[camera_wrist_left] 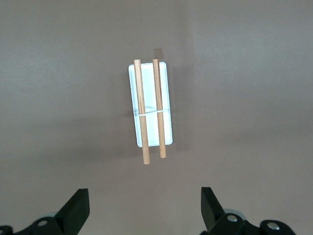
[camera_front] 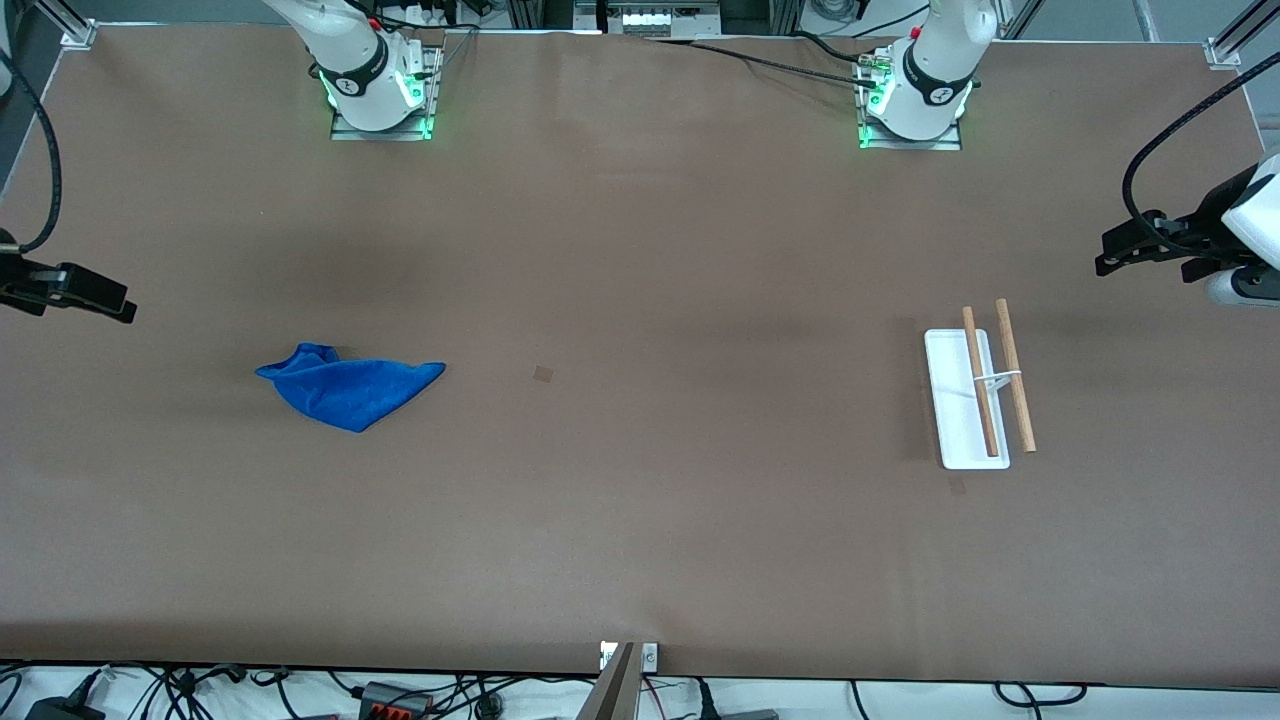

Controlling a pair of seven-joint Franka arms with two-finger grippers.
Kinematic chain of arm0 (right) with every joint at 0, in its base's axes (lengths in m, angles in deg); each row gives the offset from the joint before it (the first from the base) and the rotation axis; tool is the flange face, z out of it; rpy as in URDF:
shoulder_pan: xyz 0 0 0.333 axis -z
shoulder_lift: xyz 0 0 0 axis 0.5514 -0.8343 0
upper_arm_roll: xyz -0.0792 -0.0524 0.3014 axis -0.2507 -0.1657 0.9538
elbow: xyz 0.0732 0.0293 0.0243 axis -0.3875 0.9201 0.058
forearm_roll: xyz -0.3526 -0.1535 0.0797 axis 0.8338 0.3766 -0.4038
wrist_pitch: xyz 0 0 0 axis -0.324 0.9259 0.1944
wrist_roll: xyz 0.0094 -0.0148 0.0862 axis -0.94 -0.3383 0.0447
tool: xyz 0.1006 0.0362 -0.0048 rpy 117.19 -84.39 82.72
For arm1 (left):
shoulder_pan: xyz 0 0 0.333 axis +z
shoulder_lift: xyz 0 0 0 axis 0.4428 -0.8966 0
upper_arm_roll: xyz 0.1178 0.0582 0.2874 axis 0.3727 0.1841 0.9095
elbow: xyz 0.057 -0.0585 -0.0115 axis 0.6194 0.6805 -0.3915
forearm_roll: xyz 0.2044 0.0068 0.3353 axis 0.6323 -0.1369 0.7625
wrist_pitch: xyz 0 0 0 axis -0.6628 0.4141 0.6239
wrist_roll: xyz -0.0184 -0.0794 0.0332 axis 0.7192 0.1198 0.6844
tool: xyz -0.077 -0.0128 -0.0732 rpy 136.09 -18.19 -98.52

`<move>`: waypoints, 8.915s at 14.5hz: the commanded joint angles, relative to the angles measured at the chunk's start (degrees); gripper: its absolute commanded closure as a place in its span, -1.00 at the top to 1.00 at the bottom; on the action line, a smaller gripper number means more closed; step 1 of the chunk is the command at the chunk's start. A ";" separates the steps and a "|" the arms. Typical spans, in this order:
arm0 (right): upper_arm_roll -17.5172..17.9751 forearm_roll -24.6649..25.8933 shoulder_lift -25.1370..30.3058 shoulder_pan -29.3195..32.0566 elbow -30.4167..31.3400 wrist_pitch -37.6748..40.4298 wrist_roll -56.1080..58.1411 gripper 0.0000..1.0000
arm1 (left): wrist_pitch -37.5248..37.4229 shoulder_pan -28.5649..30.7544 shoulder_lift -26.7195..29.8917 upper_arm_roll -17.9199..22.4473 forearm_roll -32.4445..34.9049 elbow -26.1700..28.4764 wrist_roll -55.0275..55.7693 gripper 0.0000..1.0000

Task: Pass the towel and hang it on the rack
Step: 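Move the right gripper down toward the blue towel, then grasp the blue towel corner with the right gripper and lift, then carry the towel toward the middle while the left gripper approaches, then grasp the hanging towel with the left gripper beside the right gripper, then open the right gripper while the left gripper pulls the towel away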

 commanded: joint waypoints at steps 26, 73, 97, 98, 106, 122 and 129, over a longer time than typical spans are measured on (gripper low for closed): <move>-0.41 -0.55 -8.90 0.34 15.20 -15.07 -0.63 1.00 | -2.95 0.78 -0.61 0.08 0.11 -2.08 -2.11 1.00; 32.20 -38.59 -25.26 -1.31 -6.24 -22.08 16.18 -1.00 | -2.87 1.22 -6.23 -0.54 -8.59 -2.08 -22.00 1.00; 32.99 -42.12 -25.35 -10.38 -9.32 -32.56 18.80 -1.00 | 39.05 -1.50 -15.55 -31.48 -34.96 15.93 -75.15 1.00; 33.08 -42.12 -25.35 -10.30 -9.32 -32.56 19.41 -1.00 | 39.75 -1.42 -16.25 -31.48 -34.96 15.85 -75.15 1.00; 32.99 -42.21 -25.43 -10.21 -9.32 -32.73 21.97 -1.00 | 43.80 -1.50 -18.89 -31.48 -37.86 13.57 -74.53 1.00; 32.99 -42.29 -25.43 -9.94 -9.32 -32.82 23.90 -1.00 | 52.85 -5.37 -24.34 -31.56 -38.83 8.47 -65.74 -0.98; 32.99 -42.21 -25.43 -9.94 -9.32 -32.82 24.16 -0.66 | 49.09 -4.76 -23.47 -30.77 -38.21 7.94 -61.61 -0.99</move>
